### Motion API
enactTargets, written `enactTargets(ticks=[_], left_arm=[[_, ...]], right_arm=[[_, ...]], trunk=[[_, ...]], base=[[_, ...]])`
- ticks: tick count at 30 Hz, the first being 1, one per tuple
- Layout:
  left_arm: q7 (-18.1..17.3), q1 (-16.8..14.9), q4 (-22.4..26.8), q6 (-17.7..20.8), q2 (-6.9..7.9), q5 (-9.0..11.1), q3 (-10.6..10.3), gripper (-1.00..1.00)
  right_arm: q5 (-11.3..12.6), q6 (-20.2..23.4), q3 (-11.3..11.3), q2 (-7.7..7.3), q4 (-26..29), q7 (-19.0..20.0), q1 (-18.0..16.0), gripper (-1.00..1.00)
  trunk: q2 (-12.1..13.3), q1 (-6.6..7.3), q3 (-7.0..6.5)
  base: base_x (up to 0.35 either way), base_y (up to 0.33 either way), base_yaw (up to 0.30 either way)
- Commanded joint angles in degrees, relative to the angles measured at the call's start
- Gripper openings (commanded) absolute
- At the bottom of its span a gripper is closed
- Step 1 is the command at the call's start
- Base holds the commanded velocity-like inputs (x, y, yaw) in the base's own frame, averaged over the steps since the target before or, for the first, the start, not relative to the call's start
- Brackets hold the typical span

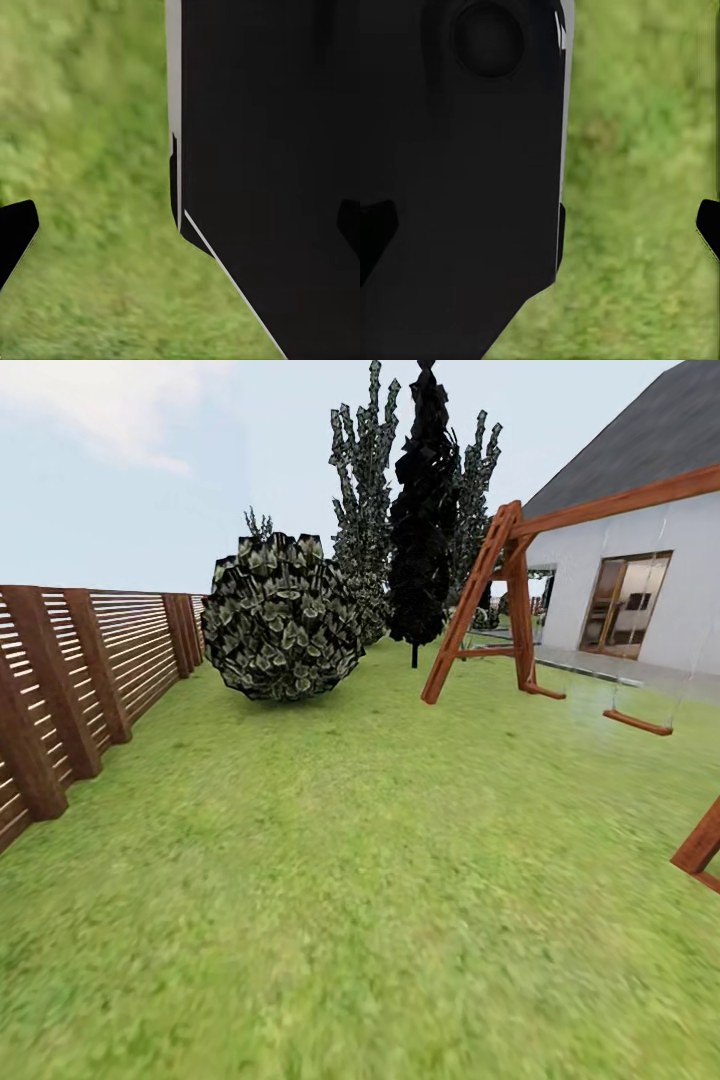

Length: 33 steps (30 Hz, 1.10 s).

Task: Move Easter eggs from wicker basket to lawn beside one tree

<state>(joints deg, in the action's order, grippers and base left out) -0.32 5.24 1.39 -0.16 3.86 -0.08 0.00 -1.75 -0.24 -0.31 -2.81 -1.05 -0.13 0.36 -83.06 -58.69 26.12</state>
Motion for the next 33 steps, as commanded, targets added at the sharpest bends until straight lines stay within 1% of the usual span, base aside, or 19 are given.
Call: enactTargets(ticks=[1, 5, 11, 15, 33], left_arm=[[0.0, 0.0, 0.1, 0.0, 0.01, 0.0, 0.0, 1.00], [0.0, 0.0, 0.1, 0.0, 0.01, 0.0, 0.0, 1.00], [0.0, 0.0, 0.1, 0.0, 0.01, 0.0, 0.0, 1.00], [0.0, 0.0, 0.1, 0.0, 0.01, 0.0, 0.0, 1.00], [0.0, 0.0, 0.1, 0.0, 0.01, 0.0, 0.0, 1.00]], right_arm=[[-0.2, 0.0, 0.0, -0.01, 0.0, 0.0, 0.0, 1.00], [-0.2, 0.0, 0.0, -0.06, 0.0, 0.0, 0.0, 1.00], [-0.2, 0.0, 0.0, -0.08, 0.0, 0.0, 0.0, 1.00], [-0.2, 0.0, 0.0, -0.07, 0.0, 0.0, 0.0, 1.00], [-0.2, 0.0, 0.0, -0.01, 0.0, 0.0, 0.0, 1.00]], trunk=[[0.0, -0.04, 0.03], [0.0, -0.04, 0.03], [0.0, -0.04, 0.03], [0.0, -0.04, 0.03], [0.0, -0.04, 0.03]], base=[[0.318, 0.000, 0.000], [0.318, 0.000, -0.045], [0.318, 0.000, -0.245], [0.318, 0.000, -0.147], [0.318, 0.000, -0.007]])
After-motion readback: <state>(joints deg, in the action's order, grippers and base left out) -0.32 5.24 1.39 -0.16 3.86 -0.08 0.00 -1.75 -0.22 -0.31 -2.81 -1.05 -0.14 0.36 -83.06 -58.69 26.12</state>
